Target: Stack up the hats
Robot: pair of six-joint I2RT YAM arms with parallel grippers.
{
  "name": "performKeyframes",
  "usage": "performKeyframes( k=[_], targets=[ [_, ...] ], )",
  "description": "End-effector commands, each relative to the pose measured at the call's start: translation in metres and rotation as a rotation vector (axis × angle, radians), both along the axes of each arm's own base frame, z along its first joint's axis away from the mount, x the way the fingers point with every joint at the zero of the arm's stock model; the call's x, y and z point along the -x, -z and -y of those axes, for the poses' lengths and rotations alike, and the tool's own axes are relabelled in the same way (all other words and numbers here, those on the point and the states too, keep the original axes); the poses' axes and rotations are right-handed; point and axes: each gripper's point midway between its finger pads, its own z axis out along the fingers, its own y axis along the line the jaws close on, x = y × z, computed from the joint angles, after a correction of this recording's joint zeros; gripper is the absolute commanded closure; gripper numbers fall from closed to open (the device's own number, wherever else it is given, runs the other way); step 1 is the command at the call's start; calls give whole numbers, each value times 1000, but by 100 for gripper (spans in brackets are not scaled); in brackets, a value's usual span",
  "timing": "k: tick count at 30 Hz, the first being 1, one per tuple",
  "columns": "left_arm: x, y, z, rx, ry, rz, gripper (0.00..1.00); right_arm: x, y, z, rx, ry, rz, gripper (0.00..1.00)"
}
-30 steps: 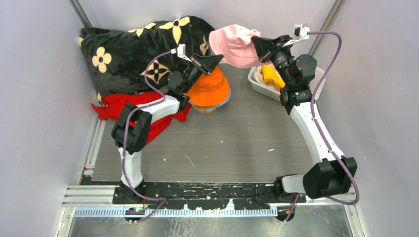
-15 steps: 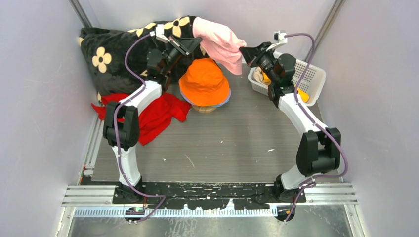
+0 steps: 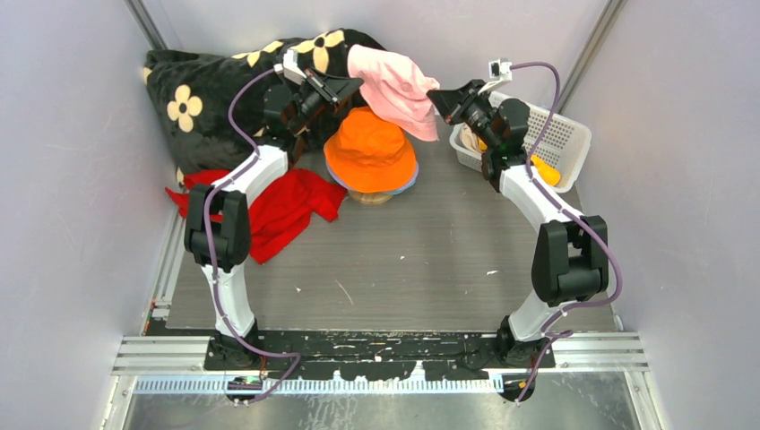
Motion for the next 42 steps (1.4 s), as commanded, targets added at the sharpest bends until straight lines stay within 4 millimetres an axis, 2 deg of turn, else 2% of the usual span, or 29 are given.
performKeyframes(
  k=[1, 8, 23, 31, 42],
  targets=[
    [17, -25, -7, 42, 30, 2, 100, 10, -44, -4, -28, -43, 117, 99],
    [30, -12, -14, 90, 46, -98, 100, 15, -48, -9, -27, -76, 105, 99],
    [76, -16, -20, 232, 137, -274, 100, 17, -46, -15, -26, -123, 63, 99],
    [97, 4, -27, 245, 122, -338, 100, 24, -36, -24, -18, -159, 35, 99],
    [118, 17, -39, 233, 98, -374, 100, 36, -22, -43, 12, -202, 0, 99]
  ],
)
